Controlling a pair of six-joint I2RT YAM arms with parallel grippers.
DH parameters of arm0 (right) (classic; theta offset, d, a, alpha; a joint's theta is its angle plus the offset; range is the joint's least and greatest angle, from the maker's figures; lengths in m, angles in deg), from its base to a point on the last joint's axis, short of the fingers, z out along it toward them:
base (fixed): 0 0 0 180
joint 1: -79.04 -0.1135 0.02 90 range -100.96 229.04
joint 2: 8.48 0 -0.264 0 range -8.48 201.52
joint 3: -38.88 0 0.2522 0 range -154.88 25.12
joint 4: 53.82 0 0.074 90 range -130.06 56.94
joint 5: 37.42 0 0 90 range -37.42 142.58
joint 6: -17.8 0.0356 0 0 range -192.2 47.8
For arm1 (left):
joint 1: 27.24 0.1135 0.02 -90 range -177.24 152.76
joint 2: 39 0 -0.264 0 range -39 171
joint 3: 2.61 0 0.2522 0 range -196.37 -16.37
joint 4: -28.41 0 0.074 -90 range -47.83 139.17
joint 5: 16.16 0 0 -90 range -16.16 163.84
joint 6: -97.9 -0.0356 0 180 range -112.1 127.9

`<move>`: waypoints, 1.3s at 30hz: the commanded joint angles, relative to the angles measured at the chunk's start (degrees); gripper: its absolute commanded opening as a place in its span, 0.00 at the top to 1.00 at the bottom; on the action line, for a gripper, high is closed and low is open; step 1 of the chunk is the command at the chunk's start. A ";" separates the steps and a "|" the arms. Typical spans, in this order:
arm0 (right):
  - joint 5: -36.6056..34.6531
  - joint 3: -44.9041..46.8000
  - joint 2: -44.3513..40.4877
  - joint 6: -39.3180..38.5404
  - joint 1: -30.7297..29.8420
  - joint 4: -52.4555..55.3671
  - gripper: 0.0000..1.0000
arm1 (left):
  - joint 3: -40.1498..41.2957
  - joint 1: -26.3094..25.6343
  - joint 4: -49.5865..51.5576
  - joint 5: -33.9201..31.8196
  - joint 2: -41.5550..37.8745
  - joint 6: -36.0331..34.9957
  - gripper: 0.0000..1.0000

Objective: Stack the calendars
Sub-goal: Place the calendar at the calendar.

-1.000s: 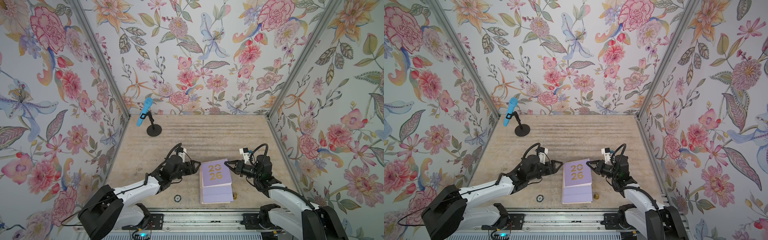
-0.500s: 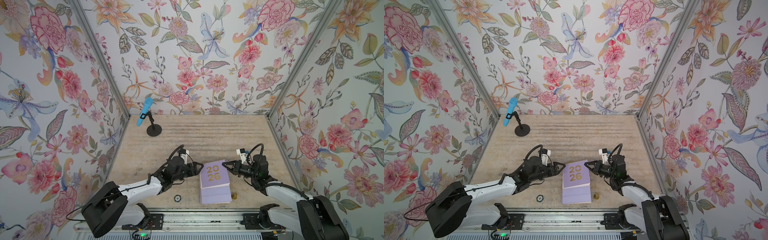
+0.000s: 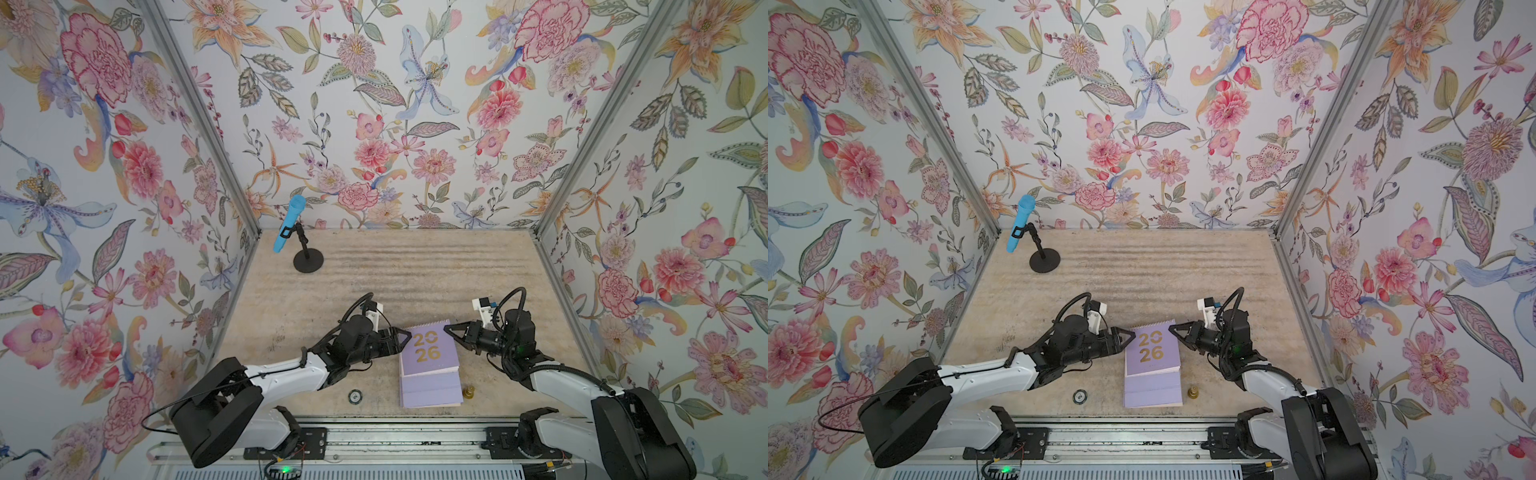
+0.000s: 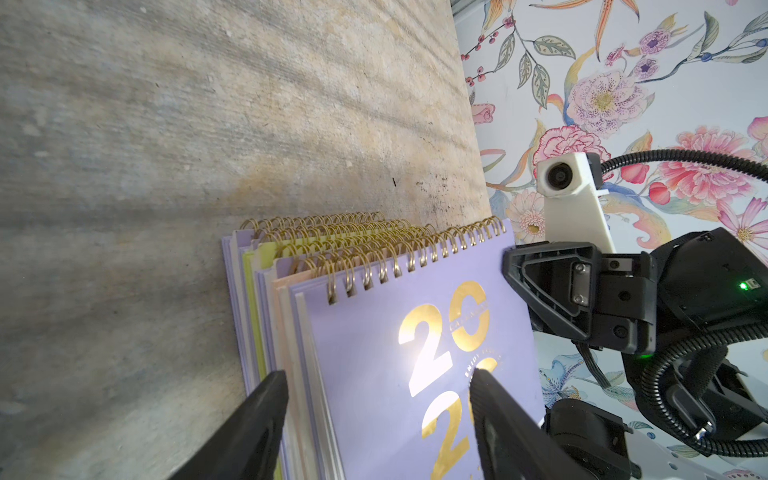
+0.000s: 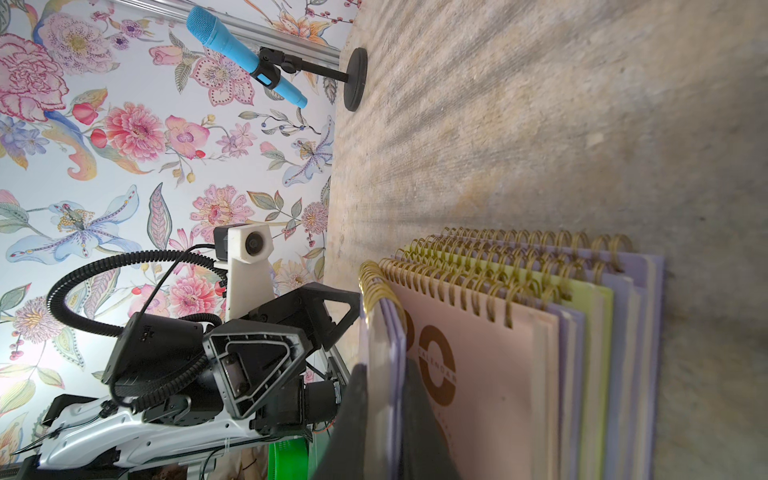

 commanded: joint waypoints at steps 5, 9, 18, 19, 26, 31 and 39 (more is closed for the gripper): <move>-0.69 0.65 -0.12 -2.48 0.39 2.17 0.88 | -1.47 -1.27 -2.15 0.49 1.05 1.37 0.28; -0.78 0.70 -0.42 -3.38 0.74 3.71 0.84 | -1.56 -1.59 -2.28 0.37 1.29 1.50 0.28; -0.78 0.47 -0.29 -4.84 1.60 6.13 0.79 | -1.59 -1.77 -2.28 0.10 1.52 1.68 0.28; -0.78 0.36 -0.24 -4.93 1.70 6.19 0.78 | -1.59 -1.76 -2.28 0.11 1.52 1.68 0.28; -0.61 -0.25 0.14 -5.40 1.87 6.99 0.73 | -1.58 -1.85 -2.21 0.02 1.60 1.83 0.28; -0.78 -1.26 -0.20 -6.64 2.11 9.45 0.67 | -1.64 -1.84 -2.06 -0.34 1.53 1.85 0.28; -0.95 -2.54 -0.99 -7.86 2.79 12.34 0.51 | -1.59 -1.76 -1.32 -1.02 0.90 1.68 0.28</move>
